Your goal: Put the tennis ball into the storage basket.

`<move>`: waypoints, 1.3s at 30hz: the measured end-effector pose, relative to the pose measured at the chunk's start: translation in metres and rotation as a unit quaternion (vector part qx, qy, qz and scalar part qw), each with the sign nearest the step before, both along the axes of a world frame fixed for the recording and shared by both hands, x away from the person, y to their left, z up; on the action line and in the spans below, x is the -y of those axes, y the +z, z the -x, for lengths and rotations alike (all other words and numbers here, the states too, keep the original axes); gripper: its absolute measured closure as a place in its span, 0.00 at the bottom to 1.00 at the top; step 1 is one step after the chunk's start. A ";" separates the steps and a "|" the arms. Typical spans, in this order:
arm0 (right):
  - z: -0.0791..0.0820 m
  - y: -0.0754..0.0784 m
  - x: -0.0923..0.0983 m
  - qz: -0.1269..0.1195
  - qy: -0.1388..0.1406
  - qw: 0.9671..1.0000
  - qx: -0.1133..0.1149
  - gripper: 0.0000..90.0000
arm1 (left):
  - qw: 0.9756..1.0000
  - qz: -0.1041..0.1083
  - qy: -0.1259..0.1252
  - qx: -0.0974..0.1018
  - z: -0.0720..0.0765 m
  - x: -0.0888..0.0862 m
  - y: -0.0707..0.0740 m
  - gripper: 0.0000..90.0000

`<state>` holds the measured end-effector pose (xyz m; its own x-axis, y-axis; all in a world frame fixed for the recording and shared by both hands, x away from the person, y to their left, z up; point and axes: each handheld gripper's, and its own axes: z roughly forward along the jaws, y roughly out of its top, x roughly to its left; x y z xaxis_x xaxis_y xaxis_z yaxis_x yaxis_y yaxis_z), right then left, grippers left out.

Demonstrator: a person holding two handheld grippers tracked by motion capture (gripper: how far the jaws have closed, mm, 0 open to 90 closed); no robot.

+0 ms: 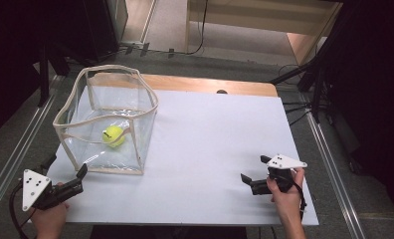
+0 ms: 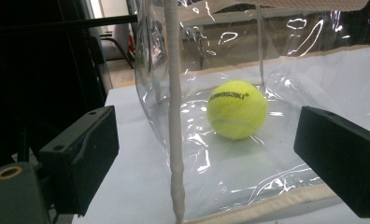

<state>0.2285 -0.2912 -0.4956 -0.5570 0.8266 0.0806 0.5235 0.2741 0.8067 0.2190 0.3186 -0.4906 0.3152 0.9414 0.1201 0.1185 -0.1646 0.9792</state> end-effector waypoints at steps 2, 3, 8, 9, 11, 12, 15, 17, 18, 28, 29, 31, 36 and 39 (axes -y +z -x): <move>0.002 -0.002 0.006 -0.003 -0.006 1.000 0.003 0.00 | 1.000 0.000 0.000 0.000 0.000 0.000 0.000 0.08; 0.003 -0.002 0.009 -0.005 -0.009 1.000 0.003 0.00 | 1.000 0.000 0.000 0.000 0.000 0.000 0.000 0.08; 0.009 -0.006 0.023 -0.017 -0.018 1.000 0.014 0.00 | 1.000 0.000 -0.002 0.001 0.000 -0.001 0.000 0.08; 0.010 -0.007 0.025 -0.019 -0.020 0.999 0.019 0.00 | 1.000 0.000 -0.001 0.000 0.000 -0.001 0.000 0.08; 0.012 -0.009 0.030 -0.025 -0.028 0.999 0.020 0.00 | 1.000 0.001 -0.002 0.000 0.000 -0.001 0.000 0.08; 0.013 -0.010 0.033 -0.027 -0.032 0.999 0.021 0.00 | 1.000 0.002 -0.003 0.000 0.000 -0.001 0.000 0.08; 0.016 -0.011 0.040 -0.032 -0.041 0.998 0.024 0.00 | 1.000 0.006 -0.003 -0.001 0.000 -0.002 0.000 0.08; 0.018 -0.011 0.044 -0.037 -0.048 0.998 0.029 0.00 | 1.000 0.008 -0.002 -0.001 0.000 -0.002 0.000 0.08; 0.020 -0.011 0.046 -0.037 -0.049 0.998 0.032 0.00 | 1.000 0.010 -0.002 -0.001 0.000 -0.002 0.000 0.08; 0.029 -0.015 0.062 -0.056 -0.068 0.995 0.042 0.00 | 1.000 0.019 -0.007 -0.003 0.000 -0.005 0.001 0.08; 0.031 -0.015 0.064 -0.060 -0.066 0.995 0.045 0.00 | 1.000 0.021 -0.009 -0.003 0.000 -0.005 0.001 0.08; 0.033 -0.015 0.067 -0.077 -0.059 0.993 0.059 0.00 | 1.000 0.021 -0.009 -0.003 0.000 -0.006 0.001 0.08; 0.039 -0.015 0.073 -0.078 -0.067 0.993 0.060 0.00 | 1.000 0.022 -0.011 -0.004 0.000 -0.006 0.001 0.08; 0.039 -0.016 0.074 -0.077 -0.074 0.992 0.062 0.00 | 1.000 0.025 -0.009 -0.005 0.000 -0.006 0.001 0.08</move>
<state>0.1898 -0.3656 -0.5117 -0.4433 0.8837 0.1502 0.4430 0.0703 0.8937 0.2189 0.3250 -0.4895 0.3324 0.9406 0.0698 0.1257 -0.1176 0.9851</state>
